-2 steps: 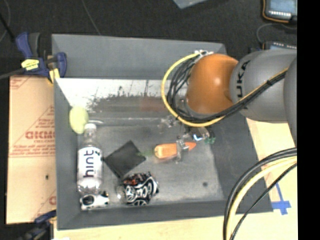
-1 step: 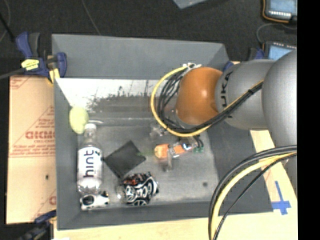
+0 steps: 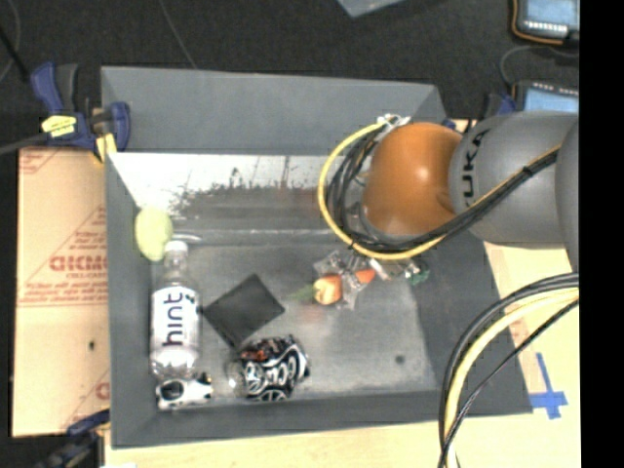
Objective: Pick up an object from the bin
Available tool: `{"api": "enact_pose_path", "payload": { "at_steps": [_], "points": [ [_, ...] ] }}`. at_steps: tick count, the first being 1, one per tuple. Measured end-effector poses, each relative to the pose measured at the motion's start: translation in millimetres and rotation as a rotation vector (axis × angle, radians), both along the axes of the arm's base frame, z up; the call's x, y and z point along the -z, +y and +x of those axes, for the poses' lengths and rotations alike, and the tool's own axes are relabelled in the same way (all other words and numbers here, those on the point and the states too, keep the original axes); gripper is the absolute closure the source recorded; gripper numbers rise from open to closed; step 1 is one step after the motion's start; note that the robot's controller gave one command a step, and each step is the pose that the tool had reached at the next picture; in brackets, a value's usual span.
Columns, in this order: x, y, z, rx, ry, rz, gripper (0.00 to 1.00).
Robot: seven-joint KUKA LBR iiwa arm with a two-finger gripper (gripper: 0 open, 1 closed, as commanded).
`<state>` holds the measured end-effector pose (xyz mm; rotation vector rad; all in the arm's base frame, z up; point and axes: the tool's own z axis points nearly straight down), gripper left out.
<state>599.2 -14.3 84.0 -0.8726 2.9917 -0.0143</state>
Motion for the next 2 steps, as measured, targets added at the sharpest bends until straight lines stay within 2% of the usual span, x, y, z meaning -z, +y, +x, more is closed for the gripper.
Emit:
{"api": "enact_pose_path", "payload": {
  "at_steps": [1,2],
  "points": [
    [0.0,0.1,0.0,0.001,0.000,0.000,1.00],
    [-200.5,-7.0,-6.6,0.096,-0.001,0.002,1.00]
  ]
}}
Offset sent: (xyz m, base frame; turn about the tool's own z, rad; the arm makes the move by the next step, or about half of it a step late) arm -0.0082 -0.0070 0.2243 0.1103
